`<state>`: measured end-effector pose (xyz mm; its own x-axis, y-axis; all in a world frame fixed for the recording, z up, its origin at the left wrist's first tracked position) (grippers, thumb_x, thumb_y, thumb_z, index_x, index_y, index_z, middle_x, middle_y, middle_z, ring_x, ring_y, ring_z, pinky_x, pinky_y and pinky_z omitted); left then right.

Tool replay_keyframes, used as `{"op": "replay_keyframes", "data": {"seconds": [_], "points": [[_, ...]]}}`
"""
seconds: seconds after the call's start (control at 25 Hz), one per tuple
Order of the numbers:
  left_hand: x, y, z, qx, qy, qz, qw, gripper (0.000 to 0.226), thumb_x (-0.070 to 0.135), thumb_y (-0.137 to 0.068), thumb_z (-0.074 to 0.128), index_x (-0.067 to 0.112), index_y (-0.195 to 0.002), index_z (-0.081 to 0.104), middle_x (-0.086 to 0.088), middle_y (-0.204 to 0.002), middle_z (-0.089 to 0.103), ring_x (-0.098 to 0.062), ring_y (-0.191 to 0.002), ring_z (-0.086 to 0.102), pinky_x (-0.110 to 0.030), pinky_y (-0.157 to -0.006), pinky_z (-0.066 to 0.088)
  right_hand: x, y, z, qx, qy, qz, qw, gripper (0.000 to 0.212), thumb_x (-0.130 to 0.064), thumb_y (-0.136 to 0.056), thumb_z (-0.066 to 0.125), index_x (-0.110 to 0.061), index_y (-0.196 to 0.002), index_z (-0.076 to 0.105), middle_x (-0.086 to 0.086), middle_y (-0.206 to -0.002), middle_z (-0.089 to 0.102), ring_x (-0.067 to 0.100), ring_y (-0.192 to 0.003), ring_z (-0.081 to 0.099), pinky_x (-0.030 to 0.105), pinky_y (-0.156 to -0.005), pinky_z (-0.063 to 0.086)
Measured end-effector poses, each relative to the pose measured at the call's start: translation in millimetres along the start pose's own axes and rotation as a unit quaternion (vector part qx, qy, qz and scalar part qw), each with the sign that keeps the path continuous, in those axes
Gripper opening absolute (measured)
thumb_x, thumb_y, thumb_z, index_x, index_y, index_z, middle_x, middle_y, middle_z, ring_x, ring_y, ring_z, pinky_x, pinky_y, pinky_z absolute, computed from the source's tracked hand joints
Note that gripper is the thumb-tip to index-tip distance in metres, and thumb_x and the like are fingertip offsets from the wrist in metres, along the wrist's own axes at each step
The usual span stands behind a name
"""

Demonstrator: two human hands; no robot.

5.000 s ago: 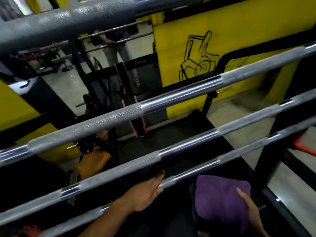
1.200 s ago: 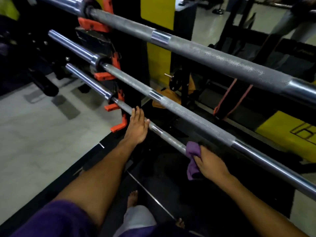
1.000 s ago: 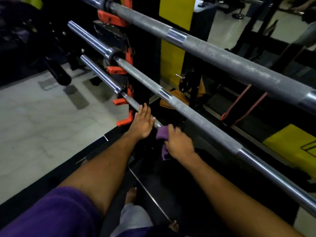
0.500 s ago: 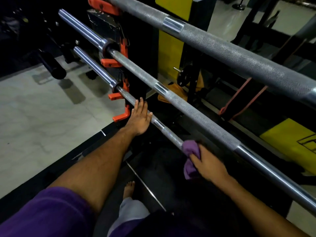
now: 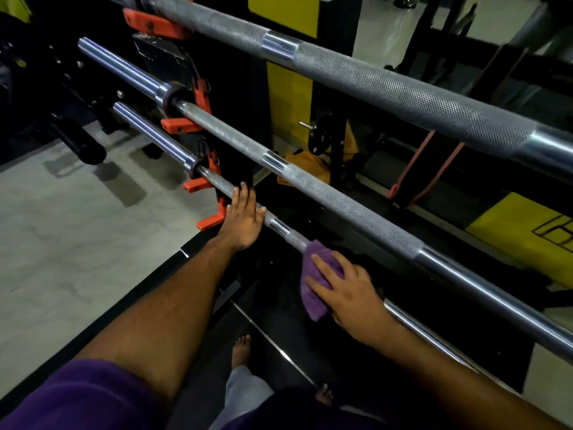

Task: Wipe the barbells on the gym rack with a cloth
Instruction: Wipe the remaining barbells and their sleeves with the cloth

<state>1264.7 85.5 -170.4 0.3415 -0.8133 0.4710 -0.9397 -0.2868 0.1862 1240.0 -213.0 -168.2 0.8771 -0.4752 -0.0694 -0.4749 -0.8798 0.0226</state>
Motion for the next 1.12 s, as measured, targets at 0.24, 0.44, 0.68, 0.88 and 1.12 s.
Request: {"op": "replay_keyframes", "data": {"seconds": [0.24,0.44,0.68,0.88,1.12], "points": [[1.1,-0.6,3.0,0.005,0.013,0.003,1.000,0.064,0.043,-0.109,0.023,0.012,-0.161,0.000,-0.006,-0.166,-0.022,-0.024,-0.150,-0.025,-0.048,-0.120,-0.007,44.2,16.3,-15.0,0.003,-0.219,0.282,0.934,0.039,-0.043,-0.095,0.054,-0.028,-0.130,0.056,0.004,-0.120,0.065,0.026,-0.108,0.064,0.032,-0.086,0.048],[1.4,-0.4,-0.3,-0.007,0.002,-0.002,1.000,0.065,0.043,-0.109,0.023,0.013,-0.160,-0.001,-0.006,-0.165,-0.022,-0.024,-0.150,-0.025,-0.051,-0.123,-0.004,2.3,-70.3,-14.8,0.017,-0.131,0.212,0.968,0.050,-0.044,-0.088,0.061,-0.027,-0.134,0.049,0.007,-0.130,0.056,0.034,-0.107,0.061,0.041,-0.081,0.053],[1.7,0.2,-1.0,-0.001,0.015,0.002,1.000,0.064,0.044,-0.109,0.023,0.015,-0.161,-0.001,-0.004,-0.165,-0.023,-0.021,-0.150,-0.025,-0.047,-0.122,-0.007,-12.0,-28.2,-5.3,0.019,-0.010,0.031,0.999,0.076,-0.029,-0.058,0.083,-0.031,-0.131,0.059,0.007,-0.155,0.042,0.041,-0.133,0.046,0.051,-0.097,0.049],[-16.2,-2.5,-2.9,-0.003,-0.008,0.057,0.998,0.062,0.046,-0.108,0.025,0.019,-0.161,0.006,0.000,-0.166,-0.015,-0.015,-0.150,-0.022,-0.044,-0.121,-0.012,7.3,7.3,-12.2,0.067,-0.172,0.102,0.977,0.088,-0.015,-0.059,0.077,-0.033,-0.140,0.045,-0.002,-0.157,0.034,0.026,-0.135,0.040,0.050,-0.105,0.047],[-78.5,-17.7,-55.7,0.105,-0.065,0.137,0.983,0.066,0.052,-0.101,0.019,0.018,-0.153,0.039,-0.004,-0.163,0.028,-0.020,-0.151,0.024,-0.048,-0.125,0.008,-7.0,-67.2,-37.2,0.095,-0.177,0.070,0.977,0.090,-0.014,-0.065,0.080,-0.036,-0.143,0.040,-0.002,-0.158,0.031,0.020,-0.136,0.039,0.037,-0.111,0.037]]}}
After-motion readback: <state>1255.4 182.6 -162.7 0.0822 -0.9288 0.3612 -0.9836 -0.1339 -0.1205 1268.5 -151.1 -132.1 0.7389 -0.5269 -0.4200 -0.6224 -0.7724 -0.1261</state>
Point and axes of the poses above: each hand's wrist, its own y-axis away from the middle knuckle, its own z-axis out of the palm, x = y × z, the point moved 2 cm from there along -y, towards the middle knuckle
